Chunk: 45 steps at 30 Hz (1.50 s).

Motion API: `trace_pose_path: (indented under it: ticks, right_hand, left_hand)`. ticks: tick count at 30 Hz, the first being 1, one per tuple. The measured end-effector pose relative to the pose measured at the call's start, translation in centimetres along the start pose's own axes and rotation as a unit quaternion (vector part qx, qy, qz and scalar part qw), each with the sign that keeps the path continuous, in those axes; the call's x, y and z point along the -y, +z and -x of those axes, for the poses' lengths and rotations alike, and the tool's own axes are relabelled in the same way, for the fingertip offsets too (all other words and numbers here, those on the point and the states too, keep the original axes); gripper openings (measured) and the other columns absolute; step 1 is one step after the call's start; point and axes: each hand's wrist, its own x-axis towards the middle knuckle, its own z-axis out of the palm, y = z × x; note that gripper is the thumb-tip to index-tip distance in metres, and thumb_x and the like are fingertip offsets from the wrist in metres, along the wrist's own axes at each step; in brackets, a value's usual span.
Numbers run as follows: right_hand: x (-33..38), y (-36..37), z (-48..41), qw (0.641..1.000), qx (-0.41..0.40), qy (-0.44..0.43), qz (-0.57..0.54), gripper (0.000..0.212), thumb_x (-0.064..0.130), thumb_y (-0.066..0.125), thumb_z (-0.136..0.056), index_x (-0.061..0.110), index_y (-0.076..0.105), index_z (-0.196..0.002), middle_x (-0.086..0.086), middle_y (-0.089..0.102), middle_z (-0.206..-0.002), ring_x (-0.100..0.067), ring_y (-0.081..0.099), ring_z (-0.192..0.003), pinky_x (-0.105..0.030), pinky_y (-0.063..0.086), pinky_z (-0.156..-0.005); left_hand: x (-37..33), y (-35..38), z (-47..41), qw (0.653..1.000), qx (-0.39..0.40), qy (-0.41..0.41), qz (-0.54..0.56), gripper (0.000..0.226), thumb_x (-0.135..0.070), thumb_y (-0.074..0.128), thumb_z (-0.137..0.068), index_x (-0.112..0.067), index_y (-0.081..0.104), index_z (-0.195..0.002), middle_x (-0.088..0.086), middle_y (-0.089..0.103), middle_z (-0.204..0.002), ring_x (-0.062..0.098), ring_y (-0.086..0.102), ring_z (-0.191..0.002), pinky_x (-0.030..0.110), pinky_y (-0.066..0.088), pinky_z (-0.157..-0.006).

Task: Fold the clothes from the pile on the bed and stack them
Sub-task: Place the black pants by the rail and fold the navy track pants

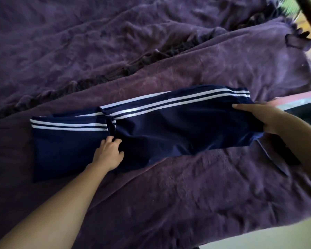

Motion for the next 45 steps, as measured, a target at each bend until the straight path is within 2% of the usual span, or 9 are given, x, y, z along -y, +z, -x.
trace_pose_path:
  ticks: [6,9,16,19,22,27,34,37,45]
  right_hand:
    - [6.7,7.1,8.0,0.943,0.014,-0.243,0.227,0.038,0.035,0.085,-0.067,0.022,0.063,-0.096,-0.002,0.072,-0.086,-0.022,0.071,-0.072,-0.038,0.059,-0.053]
    - [6.8,15.6,8.6,0.868,-0.028,-0.311,0.387,0.056,0.046,0.08,-0.069,0.014,0.056,-0.108,-0.01,0.067,-0.103,-0.032,0.064,-0.093,-0.035,0.051,-0.07]
    - [1.8,32.4,6.8,0.835,0.143,-0.239,0.474,0.06,0.033,0.07,-0.084,0.003,0.042,-0.128,-0.018,0.057,-0.126,-0.036,0.055,-0.115,-0.034,0.043,-0.084]
    - [0.4,32.7,8.0,0.851,0.158,-0.348,0.359,0.033,0.021,0.064,-0.086,0.011,0.063,-0.118,-0.011,0.068,-0.112,-0.03,0.062,-0.103,-0.034,0.049,-0.084]
    - [-0.5,28.4,7.4,0.857,0.013,-0.45,0.25,0.022,0.013,0.058,-0.086,0.016,0.07,-0.105,-0.006,0.068,-0.104,-0.029,0.062,-0.094,-0.034,0.049,-0.079]
    - [-2.1,18.9,1.0,0.906,-0.152,-0.252,0.303,0.056,0.038,0.071,-0.082,0.017,0.051,-0.13,-0.011,0.054,-0.128,-0.036,0.048,-0.119,-0.046,0.042,-0.095]
    - [-3.3,17.5,0.0,0.99,0.042,-0.096,0.095,0.022,0.014,0.073,-0.083,0.0,0.067,-0.099,-0.019,0.07,-0.092,-0.025,0.067,-0.071,-0.036,0.06,-0.062]
    - [-1.1,18.1,3.4,0.985,0.103,-0.124,0.056,0.02,0.015,0.071,-0.084,0.001,0.067,-0.097,-0.02,0.072,-0.095,-0.033,0.07,-0.082,-0.05,0.059,-0.072]
    - [5.1,31.9,13.5,0.938,0.159,-0.244,0.188,0.03,0.013,0.077,-0.076,0.006,0.048,-0.074,-0.006,0.056,-0.052,-0.022,0.059,-0.037,-0.026,0.044,-0.037]
  left_hand:
    - [0.3,-1.1,2.3,0.998,0.001,-0.017,0.059,0.05,-0.031,0.051,-0.095,-0.02,0.04,-0.142,0.006,0.036,-0.142,0.025,0.043,-0.123,0.043,0.043,-0.098]
    - [0.7,-1.3,3.4,0.995,-0.012,-0.028,0.091,0.048,-0.031,0.052,-0.095,-0.019,0.042,-0.14,0.007,0.04,-0.138,0.025,0.046,-0.121,0.042,0.044,-0.097]
    - [3.8,0.2,5.8,0.985,-0.053,-0.058,0.156,0.042,-0.029,0.052,-0.096,-0.019,0.046,-0.136,0.003,0.041,-0.135,0.021,0.048,-0.118,0.035,0.046,-0.092]
    - [5.1,0.4,6.3,0.979,-0.067,-0.07,0.18,0.04,-0.026,0.051,-0.096,-0.018,0.047,-0.135,0.004,0.043,-0.135,0.021,0.048,-0.118,0.034,0.045,-0.092]
    - [4.6,0.0,6.5,0.98,-0.096,-0.064,0.161,0.041,-0.024,0.049,-0.097,-0.018,0.045,-0.138,0.005,0.046,-0.133,0.022,0.049,-0.116,0.04,0.045,-0.094]
    - [-0.2,-0.8,5.8,0.962,-0.244,0.101,0.065,0.049,-0.035,0.04,-0.097,-0.031,0.035,-0.146,0.011,0.045,-0.14,0.032,0.051,-0.115,0.047,0.044,-0.091]
    - [1.5,3.5,2.2,0.999,-0.026,0.039,-0.019,0.049,-0.044,0.022,-0.102,-0.037,0.014,-0.15,-0.001,0.004,-0.161,0.026,0.005,-0.146,0.054,0.016,-0.112]
    - [2.7,3.1,2.1,0.997,-0.001,0.068,-0.023,0.05,-0.044,0.026,-0.102,-0.033,0.019,-0.15,0.002,0.005,-0.161,0.023,0.007,-0.146,0.048,0.018,-0.111]
    - [9.9,-1.3,6.8,0.942,-0.175,0.018,0.286,0.035,-0.028,0.048,-0.097,-0.019,0.055,-0.131,-0.003,0.049,-0.126,0.015,0.049,-0.113,0.034,0.045,-0.092]
